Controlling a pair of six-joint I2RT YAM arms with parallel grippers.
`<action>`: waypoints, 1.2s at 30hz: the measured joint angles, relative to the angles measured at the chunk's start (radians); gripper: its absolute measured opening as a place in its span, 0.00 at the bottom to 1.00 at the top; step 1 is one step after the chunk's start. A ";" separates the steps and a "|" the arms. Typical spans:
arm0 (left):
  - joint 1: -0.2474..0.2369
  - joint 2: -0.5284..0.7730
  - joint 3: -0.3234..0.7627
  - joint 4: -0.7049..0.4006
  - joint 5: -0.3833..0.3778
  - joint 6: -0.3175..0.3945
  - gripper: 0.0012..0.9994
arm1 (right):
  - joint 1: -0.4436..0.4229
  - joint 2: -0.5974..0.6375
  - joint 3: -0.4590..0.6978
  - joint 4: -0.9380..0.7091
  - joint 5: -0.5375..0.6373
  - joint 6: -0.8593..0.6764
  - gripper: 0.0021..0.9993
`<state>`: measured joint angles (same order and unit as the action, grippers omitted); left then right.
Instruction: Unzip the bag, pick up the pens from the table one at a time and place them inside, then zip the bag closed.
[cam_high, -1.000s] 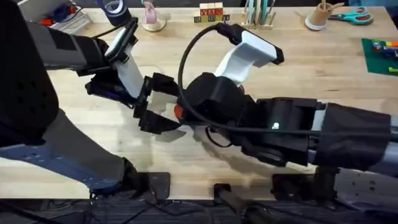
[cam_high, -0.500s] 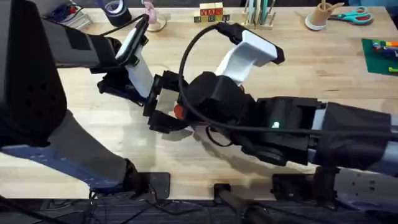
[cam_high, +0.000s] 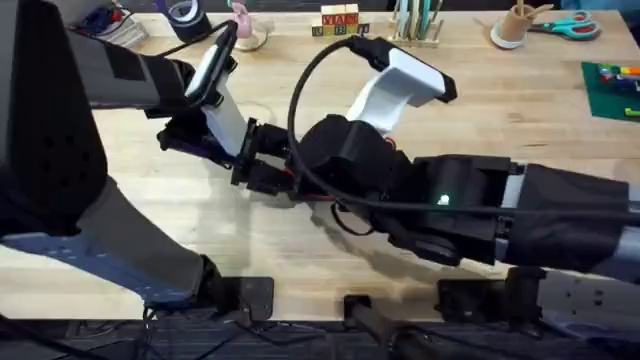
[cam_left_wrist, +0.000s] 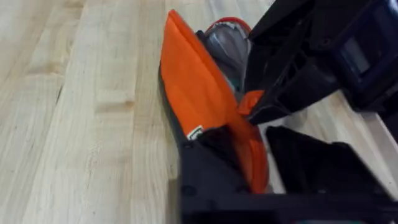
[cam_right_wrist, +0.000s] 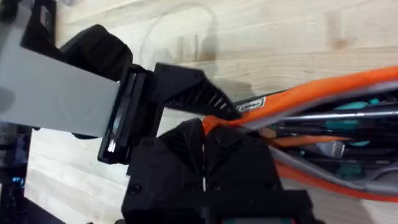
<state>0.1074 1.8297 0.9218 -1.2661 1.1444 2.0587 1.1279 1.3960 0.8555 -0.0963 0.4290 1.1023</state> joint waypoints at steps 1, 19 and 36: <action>0.000 0.000 0.000 0.005 0.000 0.000 0.27 | -0.001 0.000 0.000 -0.001 -0.002 0.000 0.03; 0.000 0.000 0.000 0.045 -0.005 0.000 0.04 | -0.022 -0.010 0.000 -0.063 -0.007 -0.071 0.03; 0.000 0.000 0.000 0.063 0.008 0.000 0.04 | -0.185 -0.065 0.008 -0.225 -0.071 -0.149 0.03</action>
<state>0.1070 1.8297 0.9222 -1.2026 1.1528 2.0590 0.9427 1.3305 0.8635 -0.3209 0.3579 0.9534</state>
